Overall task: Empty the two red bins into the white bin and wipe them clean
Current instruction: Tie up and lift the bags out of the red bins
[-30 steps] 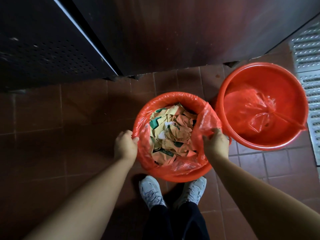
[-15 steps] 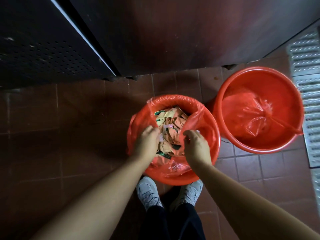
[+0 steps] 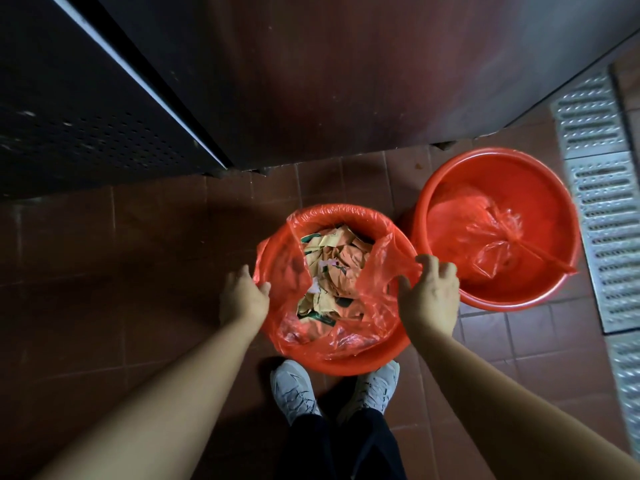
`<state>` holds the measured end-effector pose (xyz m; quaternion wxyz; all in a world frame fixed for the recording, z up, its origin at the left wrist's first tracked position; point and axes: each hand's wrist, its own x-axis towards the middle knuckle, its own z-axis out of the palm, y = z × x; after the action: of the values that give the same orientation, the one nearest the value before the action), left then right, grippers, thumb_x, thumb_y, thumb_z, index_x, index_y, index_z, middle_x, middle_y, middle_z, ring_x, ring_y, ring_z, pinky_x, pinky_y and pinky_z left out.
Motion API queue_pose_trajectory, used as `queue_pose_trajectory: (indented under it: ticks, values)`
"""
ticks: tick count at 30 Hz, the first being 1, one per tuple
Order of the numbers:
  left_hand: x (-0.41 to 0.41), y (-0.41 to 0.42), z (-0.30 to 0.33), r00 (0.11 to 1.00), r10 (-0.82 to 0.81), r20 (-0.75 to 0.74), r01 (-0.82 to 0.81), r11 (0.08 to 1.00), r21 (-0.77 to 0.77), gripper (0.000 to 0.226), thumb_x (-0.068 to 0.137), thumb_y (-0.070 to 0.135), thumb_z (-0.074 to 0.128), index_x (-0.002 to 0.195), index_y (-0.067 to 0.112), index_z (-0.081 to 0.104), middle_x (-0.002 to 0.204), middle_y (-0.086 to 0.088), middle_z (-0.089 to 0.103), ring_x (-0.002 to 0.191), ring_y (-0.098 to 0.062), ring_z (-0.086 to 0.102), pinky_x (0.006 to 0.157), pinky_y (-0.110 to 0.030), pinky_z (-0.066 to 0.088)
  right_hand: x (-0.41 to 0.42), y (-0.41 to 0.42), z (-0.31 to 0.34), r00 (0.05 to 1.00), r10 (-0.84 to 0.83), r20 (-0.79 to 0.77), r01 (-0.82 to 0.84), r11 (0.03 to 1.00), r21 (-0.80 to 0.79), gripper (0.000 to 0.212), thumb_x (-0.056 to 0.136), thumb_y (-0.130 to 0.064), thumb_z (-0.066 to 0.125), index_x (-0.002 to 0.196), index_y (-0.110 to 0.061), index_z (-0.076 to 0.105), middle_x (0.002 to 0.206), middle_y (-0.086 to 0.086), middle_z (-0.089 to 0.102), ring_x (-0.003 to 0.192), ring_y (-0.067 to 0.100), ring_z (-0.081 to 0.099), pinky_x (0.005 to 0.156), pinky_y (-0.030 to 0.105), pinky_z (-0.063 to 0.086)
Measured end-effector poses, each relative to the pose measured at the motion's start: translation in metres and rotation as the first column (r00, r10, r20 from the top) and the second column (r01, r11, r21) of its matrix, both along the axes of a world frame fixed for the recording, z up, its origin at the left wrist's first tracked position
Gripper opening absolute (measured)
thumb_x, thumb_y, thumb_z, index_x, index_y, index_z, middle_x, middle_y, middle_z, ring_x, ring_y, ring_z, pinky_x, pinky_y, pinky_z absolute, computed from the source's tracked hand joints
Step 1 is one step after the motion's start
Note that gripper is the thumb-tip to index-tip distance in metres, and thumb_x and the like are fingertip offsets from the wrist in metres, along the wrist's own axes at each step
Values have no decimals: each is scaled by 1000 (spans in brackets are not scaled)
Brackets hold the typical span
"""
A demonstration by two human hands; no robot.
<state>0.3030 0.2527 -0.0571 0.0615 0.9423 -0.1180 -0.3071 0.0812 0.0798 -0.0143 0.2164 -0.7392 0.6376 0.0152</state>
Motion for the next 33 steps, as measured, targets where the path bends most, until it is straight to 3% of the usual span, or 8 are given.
queue_pose_trajectory:
  ticks: [3, 6, 10, 12, 16, 19, 26, 33]
  values:
    - [8, -1, -8, 997, 60, -38, -61, 998, -27, 26, 89, 27, 68, 110, 11, 66, 109, -14, 70, 104, -35, 64, 84, -37, 50, -10, -14, -8, 971, -168, -173, 188, 977, 102, 75, 87, -40, 70, 149, -25, 32, 142, 15, 40, 129, 39, 40, 106, 53, 33]
    - [9, -2, -12, 997, 76, -15, -76, 997, -30, 14, 91, 24, 63, 94, 12, 69, 97, -13, 72, 95, -34, 67, 77, -34, 50, -22, -24, -22, 931, -308, -194, 354, 890, 285, 64, 90, -42, 65, 145, -20, 41, 136, 13, 55, 126, 38, 51, 108, 52, 38]
    - [10, -6, -7, 986, 165, -10, -166, 983, -83, 21, 94, 28, 55, 97, 14, 71, 96, -13, 72, 94, -35, 67, 78, -34, 50, -25, -25, -24, 912, -401, -89, 404, 838, 366, 25, 91, -35, 59, 98, -13, 69, 77, 5, 66, 82, 34, 66, 77, 40, 55]
    - [8, -11, 5, 960, 264, -95, -277, 944, -179, 22, 94, 29, 57, 104, 15, 70, 94, -10, 73, 90, -29, 69, 79, -33, 55, -19, -20, -15, 896, -444, -9, 413, 828, 379, 24, 92, -37, 59, 92, -15, 69, 74, 4, 65, 75, 30, 66, 70, 36, 54]
    - [-2, -34, 48, 813, 418, -405, -562, 745, -359, 15, 97, 22, 59, 103, 12, 68, 67, 3, 69, 59, -10, 67, 53, -18, 48, 0, -18, 17, 851, -482, 208, 352, 818, 456, 22, 88, -34, 60, 82, -15, 69, 65, -1, 67, 63, 20, 63, 57, 26, 45]
    - [-4, -49, 88, 813, 342, -471, -545, 732, -409, 12, 97, 20, 58, 95, 15, 69, 63, 4, 68, 54, -5, 65, 45, -12, 43, 15, -23, 51, 803, -493, 334, 288, 813, 507, 20, 84, -25, 58, 69, -15, 65, 45, -8, 57, 40, 6, 51, 40, 18, 37]
    - [-3, -64, 158, 879, 117, -463, -373, 773, -513, 15, 97, 23, 58, 88, 21, 70, 78, -1, 73, 68, -12, 70, 59, -13, 48, 35, -34, 105, 702, -538, 467, 179, 768, 615, 16, 82, -16, 59, 67, -12, 65, 48, -5, 55, 40, 7, 45, 40, 18, 37]
    - [-24, -64, 208, 731, 21, -682, -418, 804, -422, 36, 94, 33, 49, 85, 9, 74, 78, -13, 73, 75, -27, 69, 77, -39, 41, 19, -28, 124, 531, -674, 514, 17, 615, 789, 36, 85, 14, 35, 77, -4, 65, 71, 10, 68, 65, 21, 63, 65, 27, 53]
